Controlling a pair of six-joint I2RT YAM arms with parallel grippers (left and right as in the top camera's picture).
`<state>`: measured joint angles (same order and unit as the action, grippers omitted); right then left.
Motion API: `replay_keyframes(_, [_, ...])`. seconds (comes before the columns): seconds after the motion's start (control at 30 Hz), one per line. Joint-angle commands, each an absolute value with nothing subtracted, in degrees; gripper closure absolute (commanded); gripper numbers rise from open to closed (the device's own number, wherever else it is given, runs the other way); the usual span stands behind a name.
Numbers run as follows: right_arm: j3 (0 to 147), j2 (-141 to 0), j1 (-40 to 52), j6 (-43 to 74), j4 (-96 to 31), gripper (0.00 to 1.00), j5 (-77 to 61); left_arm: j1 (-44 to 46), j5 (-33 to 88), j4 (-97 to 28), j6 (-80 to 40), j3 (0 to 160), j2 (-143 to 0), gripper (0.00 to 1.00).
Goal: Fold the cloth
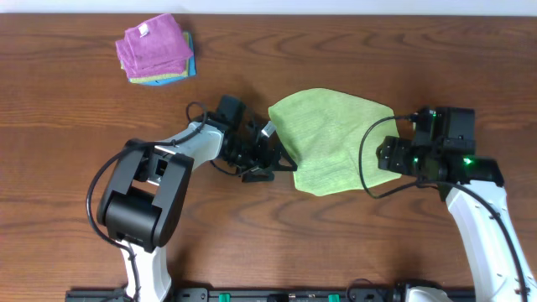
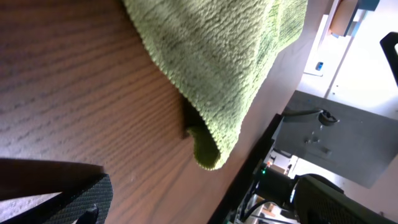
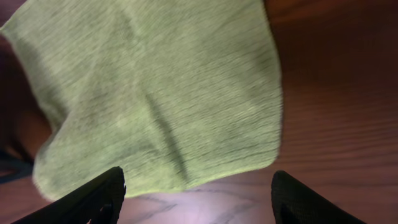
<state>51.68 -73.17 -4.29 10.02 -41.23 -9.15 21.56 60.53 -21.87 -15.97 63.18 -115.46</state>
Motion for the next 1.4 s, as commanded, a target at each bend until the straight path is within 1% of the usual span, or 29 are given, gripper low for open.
replay_keyframes(0.0, [51.42, -74.78, -4.71, 9.15, -40.29, 0.25, -4.36, 22.31, 52.97, -20.56, -14.52, 63.16, -116.36, 0.04])
replay_keyframes(0.3, [51.42, -84.20, -7.92, 9.17, -37.98, 0.28, -3.49, 25.41, 53.87, -13.30, -19.81, 63.16, -116.36, 0.05])
replay_keyframes(0.5, [51.42, -87.02, -11.73, 9.17, -38.09, 0.27, -5.17, 25.91, 54.02, -9.52, -21.50, 63.16, -116.36, 0.05])
replay_keyframes(0.63, [51.42, -88.20, -14.15, 9.15, -38.04, 0.27, -8.01, 25.91, 54.04, -8.25, -22.39, 63.16, -116.36, 0.05])
replay_keyframes(0.9, [51.40, -90.94, -15.90, 8.47, -35.97, 0.28, -11.57, 26.50, 54.68, -6.98, -24.49, 63.16, -116.36, 0.05])
replay_keyframes(1.23, [51.40, -97.62, -18.20, 6.50, -32.27, 0.29, -12.95, 31.53, 57.25, -6.83, -24.51, 63.16, -116.36, 0.05])
replay_keyframes(1.37, [51.40, -99.79, -19.81, 5.48, -30.33, 0.30, -16.23, 33.06, 57.21, -6.79, -24.51, 63.16, -116.36, 0.05])
